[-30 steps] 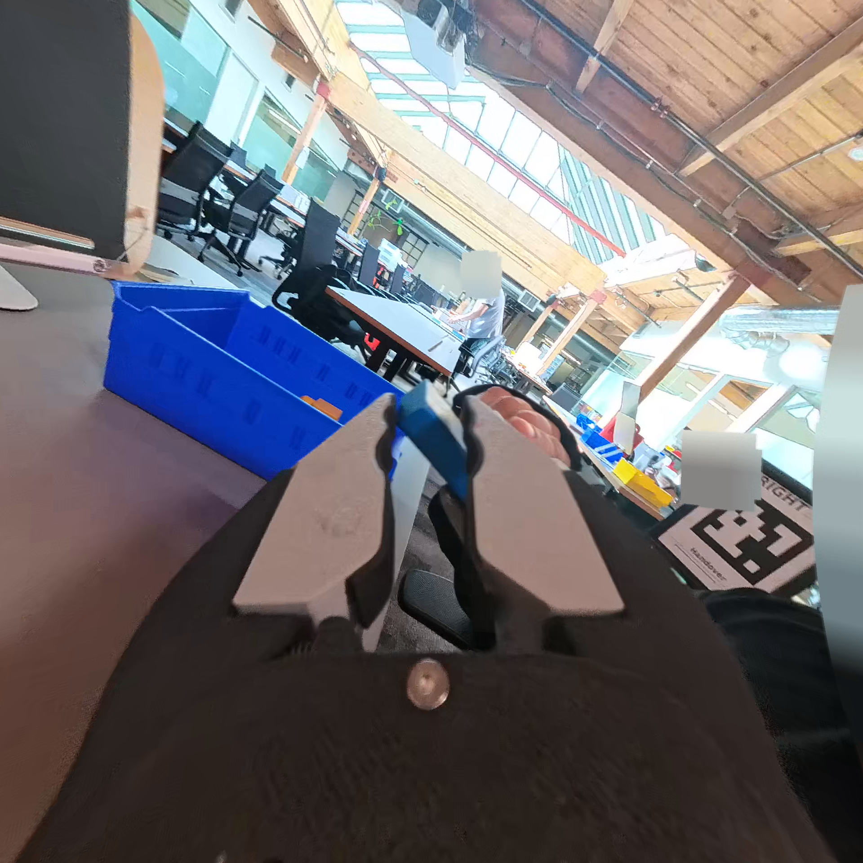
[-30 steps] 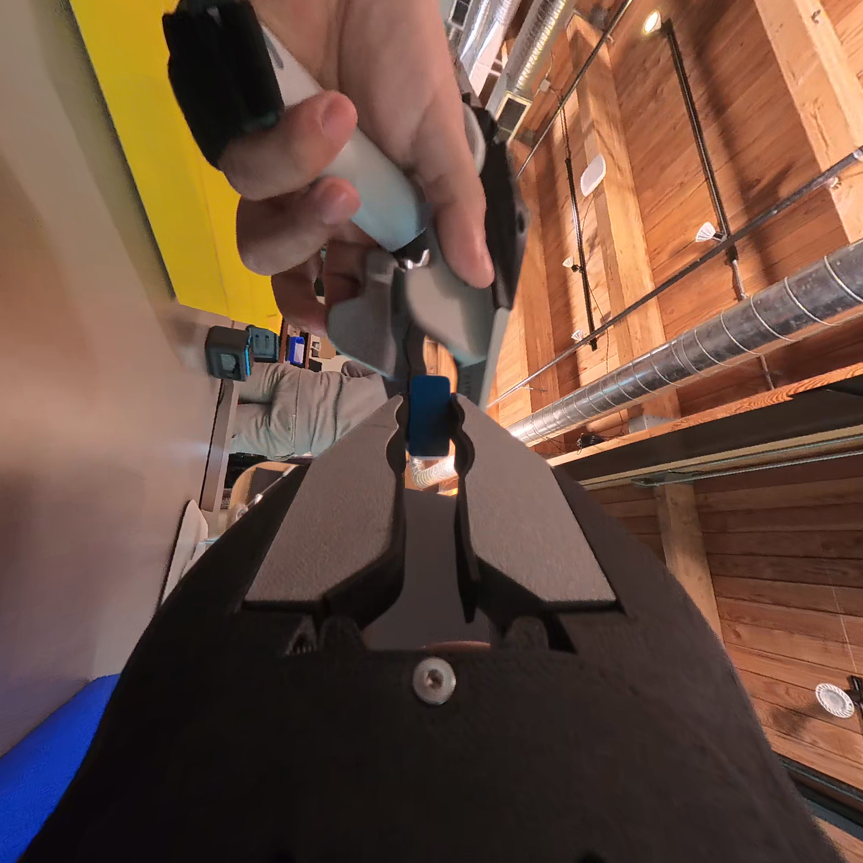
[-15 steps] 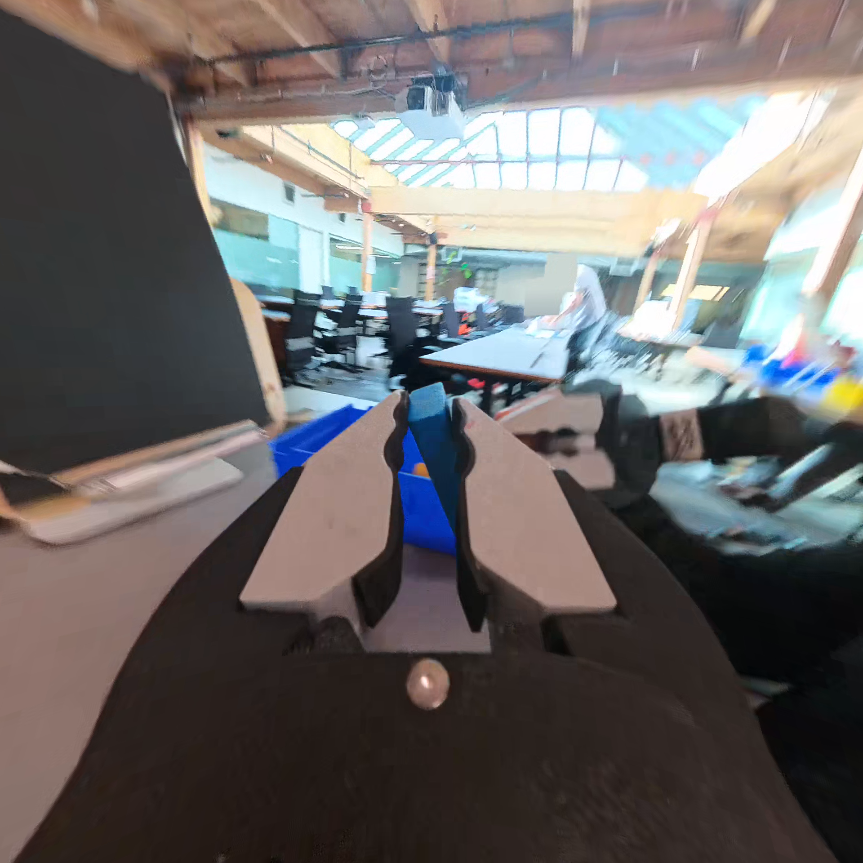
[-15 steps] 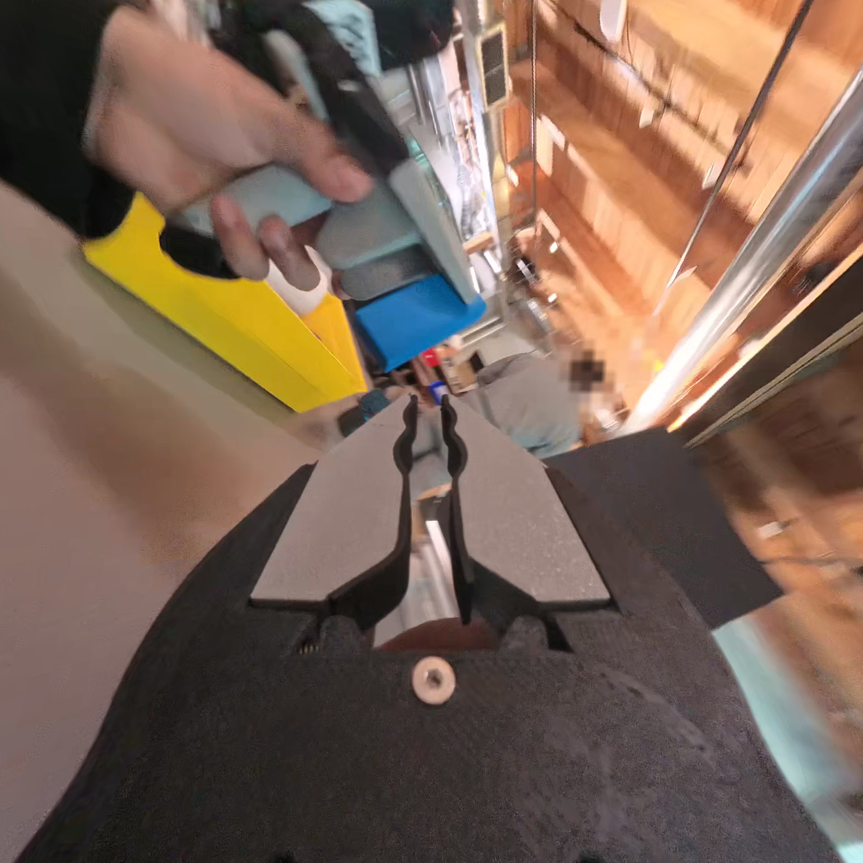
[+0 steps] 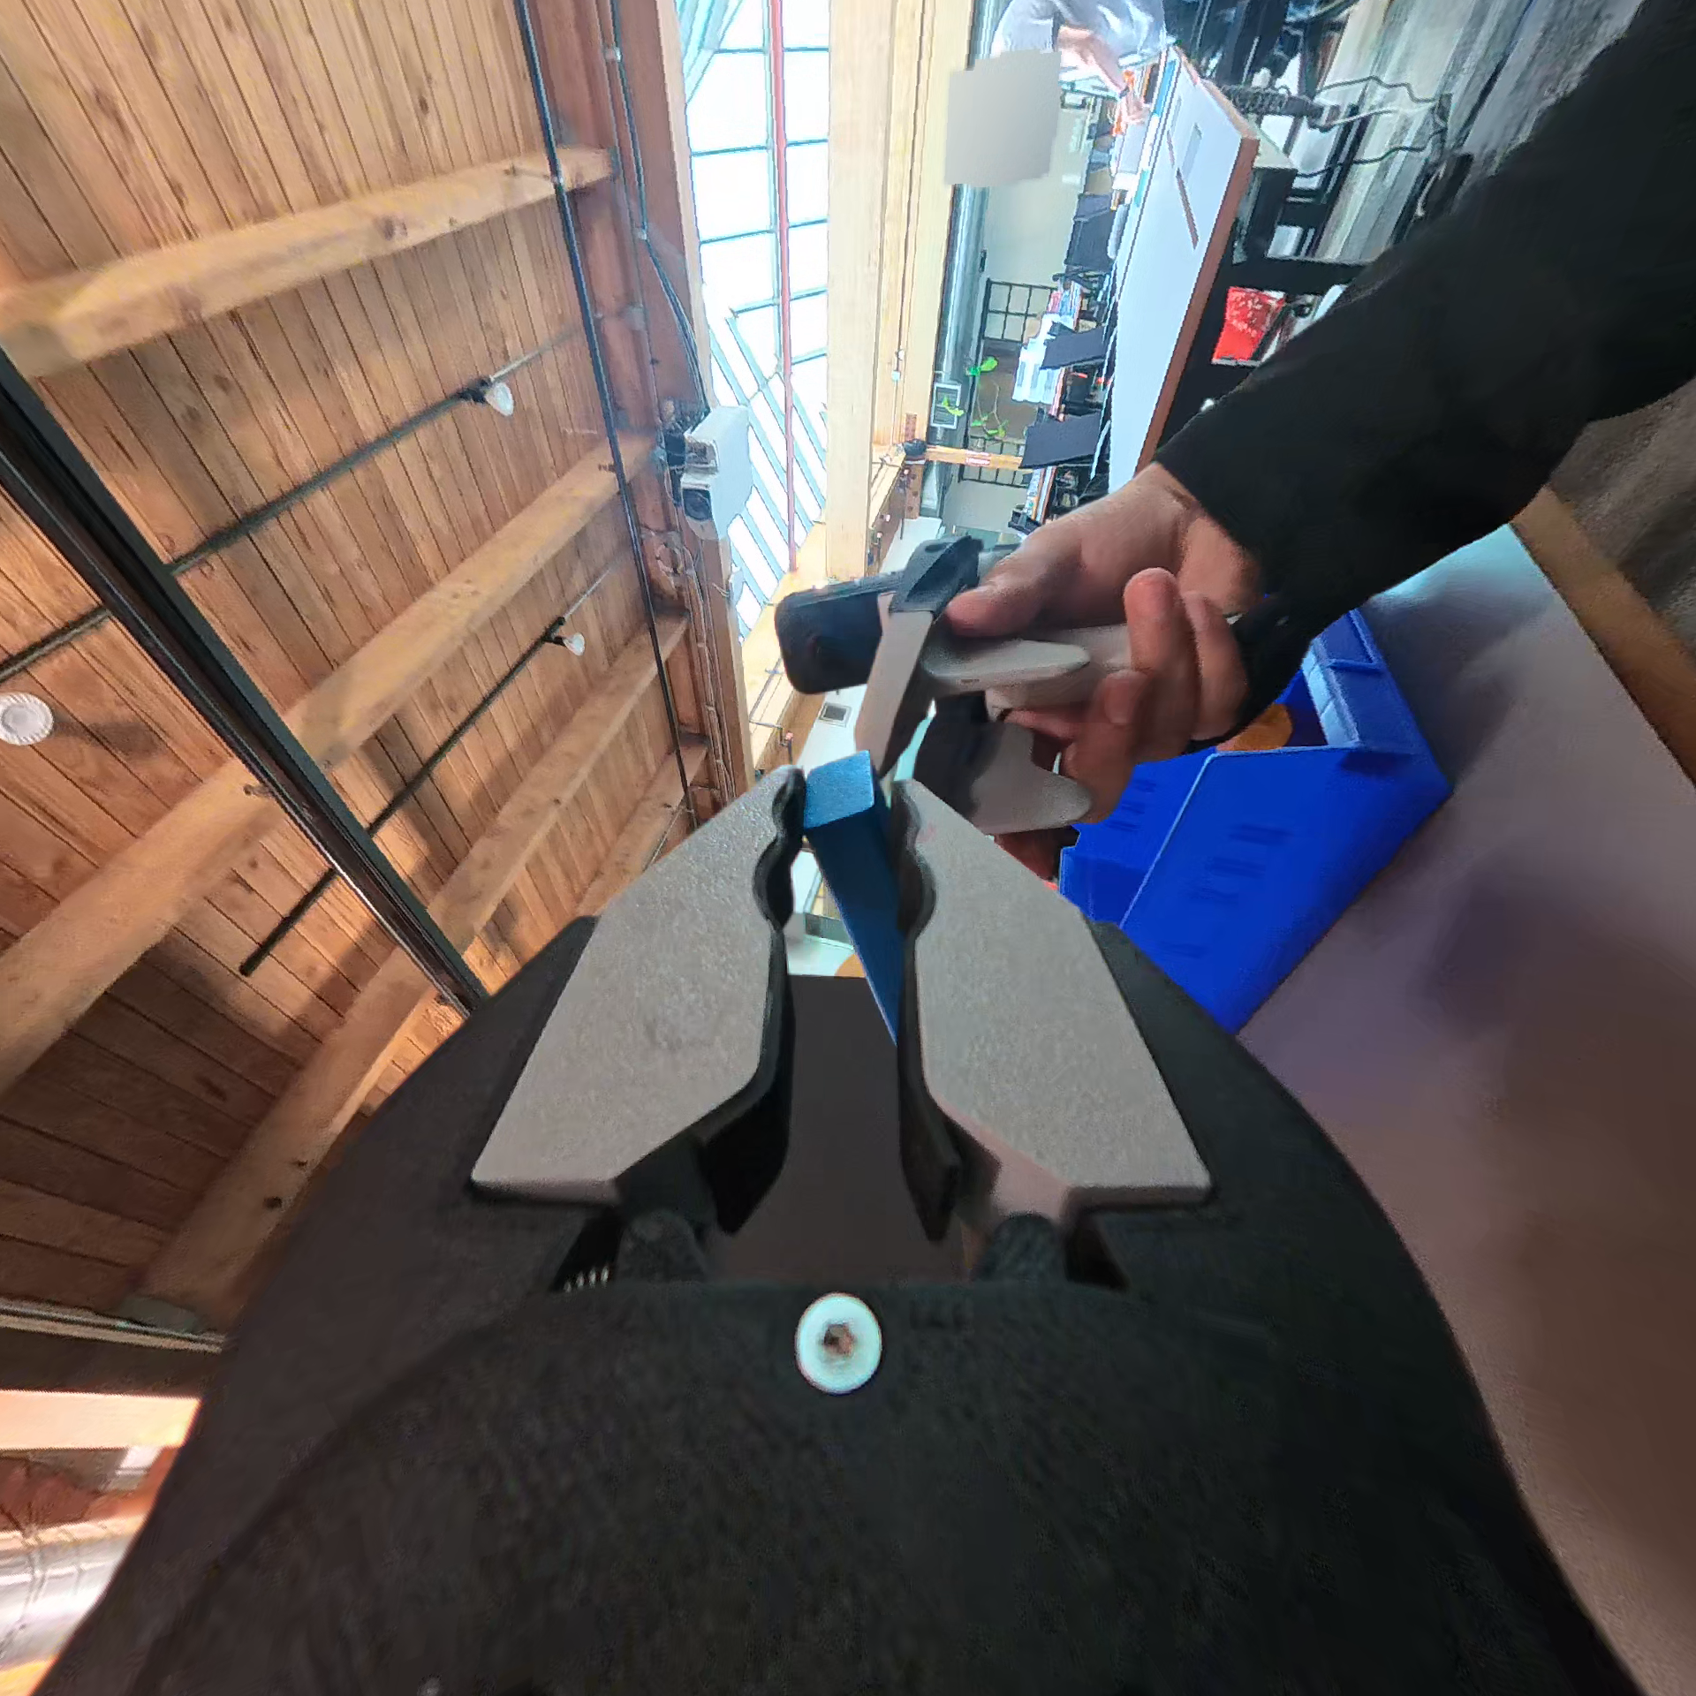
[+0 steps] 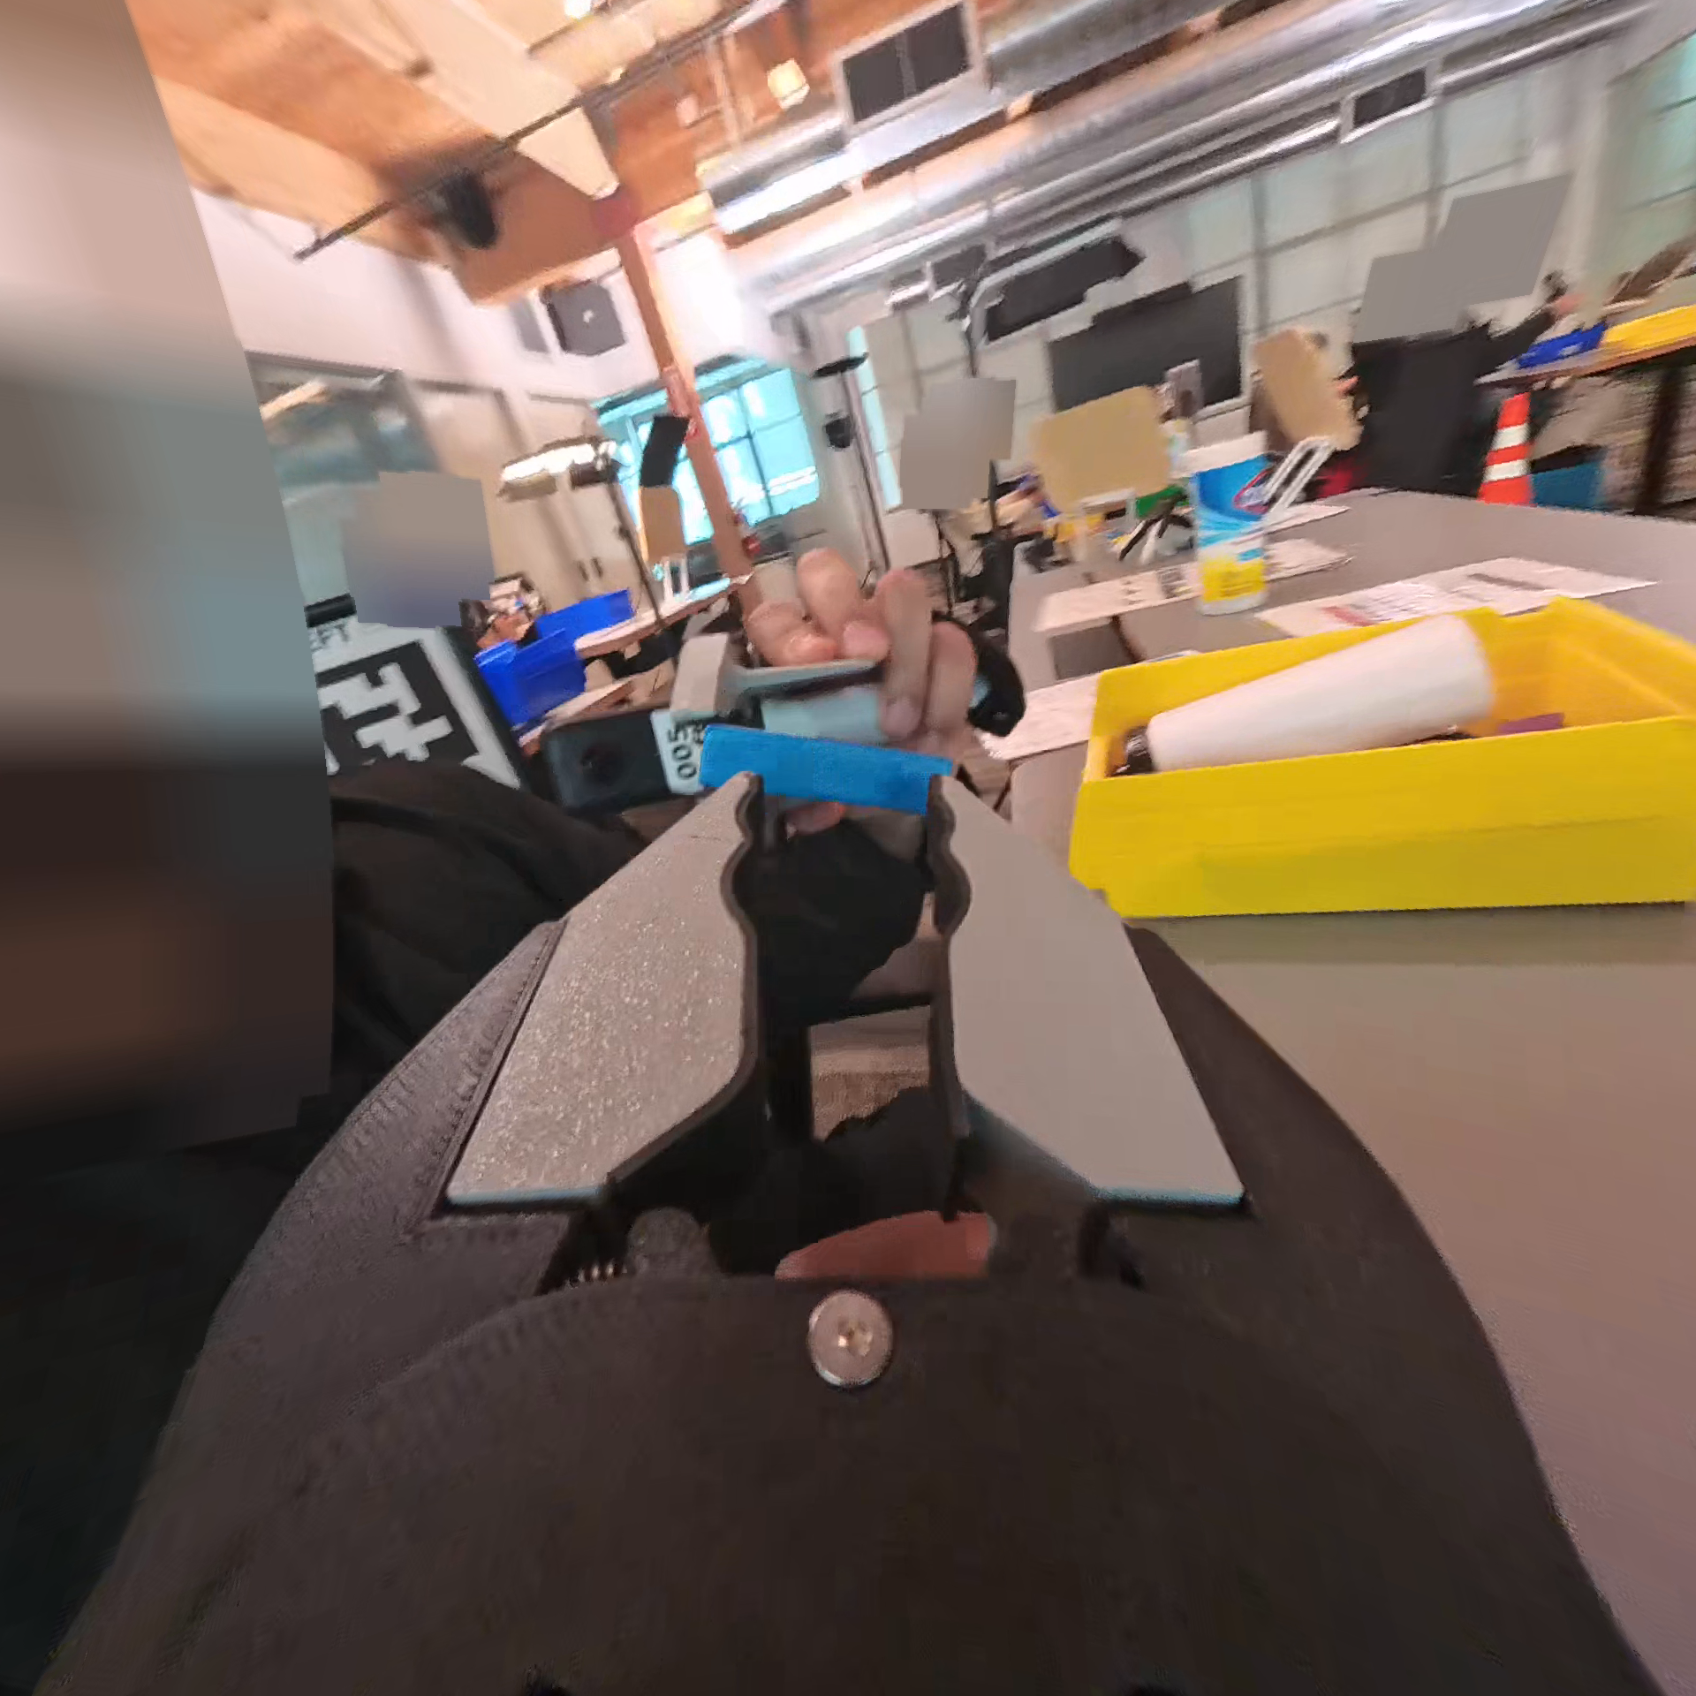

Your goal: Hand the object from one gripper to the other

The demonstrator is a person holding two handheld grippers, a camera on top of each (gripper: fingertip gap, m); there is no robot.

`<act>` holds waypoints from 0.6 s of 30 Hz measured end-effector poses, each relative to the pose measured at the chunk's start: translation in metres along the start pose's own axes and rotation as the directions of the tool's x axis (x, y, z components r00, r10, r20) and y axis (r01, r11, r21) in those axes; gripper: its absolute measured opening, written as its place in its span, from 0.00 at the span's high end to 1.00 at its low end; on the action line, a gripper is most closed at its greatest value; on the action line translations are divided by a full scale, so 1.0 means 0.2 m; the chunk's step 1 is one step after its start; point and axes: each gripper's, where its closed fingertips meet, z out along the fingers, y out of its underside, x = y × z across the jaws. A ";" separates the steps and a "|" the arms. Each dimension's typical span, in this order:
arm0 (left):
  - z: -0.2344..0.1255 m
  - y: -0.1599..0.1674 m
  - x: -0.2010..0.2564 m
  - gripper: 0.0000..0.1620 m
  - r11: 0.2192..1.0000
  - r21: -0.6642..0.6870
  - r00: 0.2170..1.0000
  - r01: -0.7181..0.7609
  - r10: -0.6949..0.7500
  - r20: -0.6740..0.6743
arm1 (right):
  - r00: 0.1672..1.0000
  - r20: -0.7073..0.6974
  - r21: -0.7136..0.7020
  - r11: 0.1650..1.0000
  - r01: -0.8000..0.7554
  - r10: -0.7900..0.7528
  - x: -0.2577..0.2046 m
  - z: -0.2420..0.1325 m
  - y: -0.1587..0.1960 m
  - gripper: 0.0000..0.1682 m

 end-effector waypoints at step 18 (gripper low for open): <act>0.16 0.11 0.29 0.91 0.783 -0.188 0.806 -0.593 0.578 -0.129 | 0.985 -0.108 -0.088 0.986 -0.144 0.135 0.17 0.06 0.13 0.86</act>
